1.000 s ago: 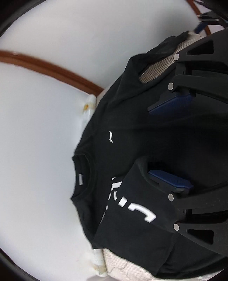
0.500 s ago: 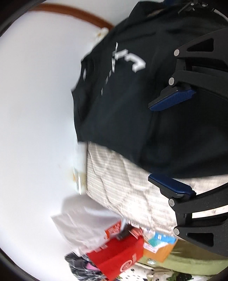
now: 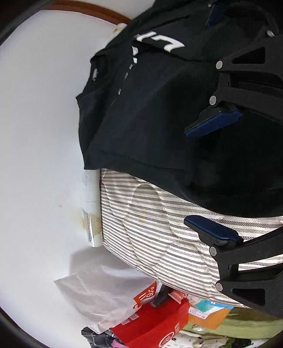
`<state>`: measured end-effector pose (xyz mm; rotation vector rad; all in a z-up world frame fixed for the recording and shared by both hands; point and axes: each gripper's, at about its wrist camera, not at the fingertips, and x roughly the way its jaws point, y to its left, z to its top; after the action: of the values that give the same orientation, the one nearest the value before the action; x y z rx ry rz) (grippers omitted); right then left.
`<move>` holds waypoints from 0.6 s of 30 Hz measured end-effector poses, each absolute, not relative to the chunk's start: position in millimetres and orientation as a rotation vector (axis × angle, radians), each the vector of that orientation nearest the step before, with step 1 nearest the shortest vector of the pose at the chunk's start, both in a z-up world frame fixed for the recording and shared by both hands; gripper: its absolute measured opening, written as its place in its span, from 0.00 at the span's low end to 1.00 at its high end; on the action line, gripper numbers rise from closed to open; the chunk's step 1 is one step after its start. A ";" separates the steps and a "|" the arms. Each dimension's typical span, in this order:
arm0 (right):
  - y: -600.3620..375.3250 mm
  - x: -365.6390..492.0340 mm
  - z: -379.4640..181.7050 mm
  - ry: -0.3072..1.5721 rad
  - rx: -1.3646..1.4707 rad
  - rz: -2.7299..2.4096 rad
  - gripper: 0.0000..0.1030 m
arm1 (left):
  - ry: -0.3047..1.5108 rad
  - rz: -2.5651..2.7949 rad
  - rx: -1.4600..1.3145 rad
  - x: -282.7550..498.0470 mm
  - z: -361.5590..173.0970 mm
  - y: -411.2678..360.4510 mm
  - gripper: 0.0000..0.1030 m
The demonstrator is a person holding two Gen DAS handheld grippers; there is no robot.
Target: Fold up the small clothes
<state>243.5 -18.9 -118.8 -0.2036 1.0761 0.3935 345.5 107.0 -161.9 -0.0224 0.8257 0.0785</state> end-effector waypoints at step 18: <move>-178.2 277.9 -51.2 0.851 -0.052 0.032 0.18 | 0.892 0.065 -0.139 355.2 -183.8 123.9 0.75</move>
<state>277.9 -178.2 -51.2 -0.0524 0.8514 0.0320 355.2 123.9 -183.8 -0.1387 0.8918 0.0645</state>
